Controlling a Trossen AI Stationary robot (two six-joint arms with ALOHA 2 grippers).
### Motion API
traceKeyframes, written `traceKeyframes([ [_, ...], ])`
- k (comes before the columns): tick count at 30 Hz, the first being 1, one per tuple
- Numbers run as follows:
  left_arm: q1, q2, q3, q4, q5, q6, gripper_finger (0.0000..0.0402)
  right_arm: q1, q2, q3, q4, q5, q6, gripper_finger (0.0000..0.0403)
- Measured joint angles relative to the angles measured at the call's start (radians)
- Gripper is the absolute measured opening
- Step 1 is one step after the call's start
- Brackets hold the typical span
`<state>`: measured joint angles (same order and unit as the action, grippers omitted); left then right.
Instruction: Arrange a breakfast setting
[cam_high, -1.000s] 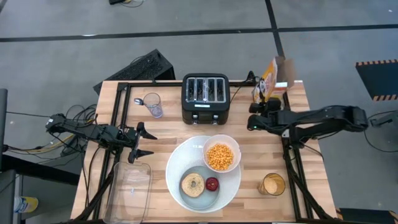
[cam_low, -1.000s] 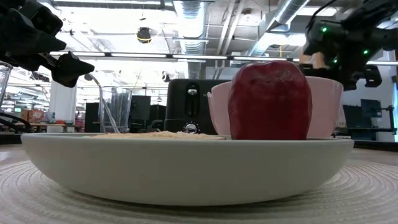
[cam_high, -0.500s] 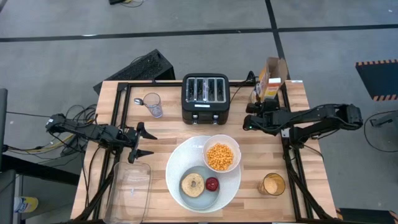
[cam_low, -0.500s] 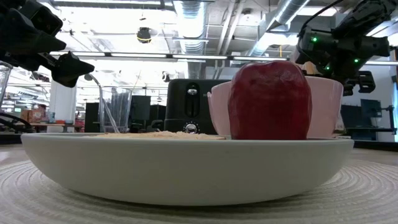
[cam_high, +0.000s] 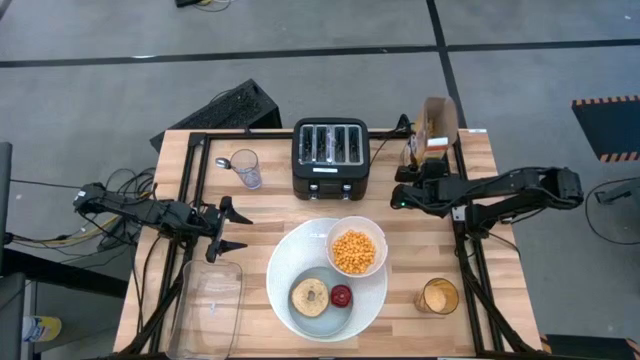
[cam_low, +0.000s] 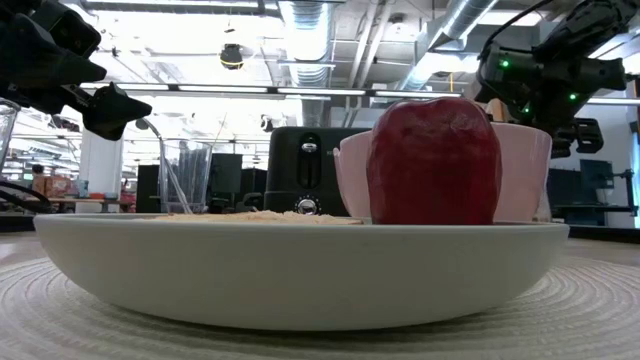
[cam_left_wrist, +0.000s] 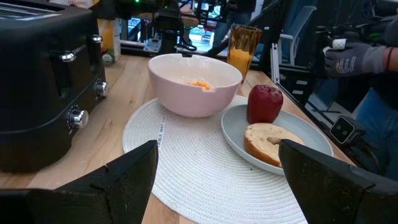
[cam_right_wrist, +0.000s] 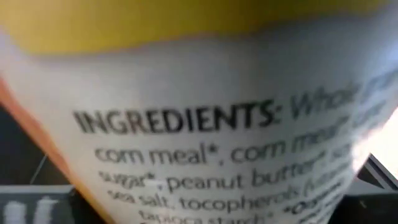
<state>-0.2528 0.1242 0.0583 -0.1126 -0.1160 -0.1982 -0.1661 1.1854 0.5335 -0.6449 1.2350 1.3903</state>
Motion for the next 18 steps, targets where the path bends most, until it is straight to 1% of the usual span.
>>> traceKeyframes([
  [5,0.000,0.000,0.000,0.000,0.000,0.000,0.0320,0.013,-0.015,0.000,-0.002,-0.006,0.001,0.0306],
  [9,0.000,0.000,0.000,0.000,0.000,0.000,0.0320,0.031,-0.048,0.000,-0.021,-0.016,0.001,0.0341],
  [14,0.000,0.000,0.000,0.000,0.000,0.000,0.0320,0.059,-0.125,0.000,-0.058,-0.084,-0.015,0.0384],
  [18,0.000,0.000,0.000,0.000,0.000,0.000,0.0320,0.097,-0.196,0.000,-0.058,-0.100,-0.092,0.0398],
])
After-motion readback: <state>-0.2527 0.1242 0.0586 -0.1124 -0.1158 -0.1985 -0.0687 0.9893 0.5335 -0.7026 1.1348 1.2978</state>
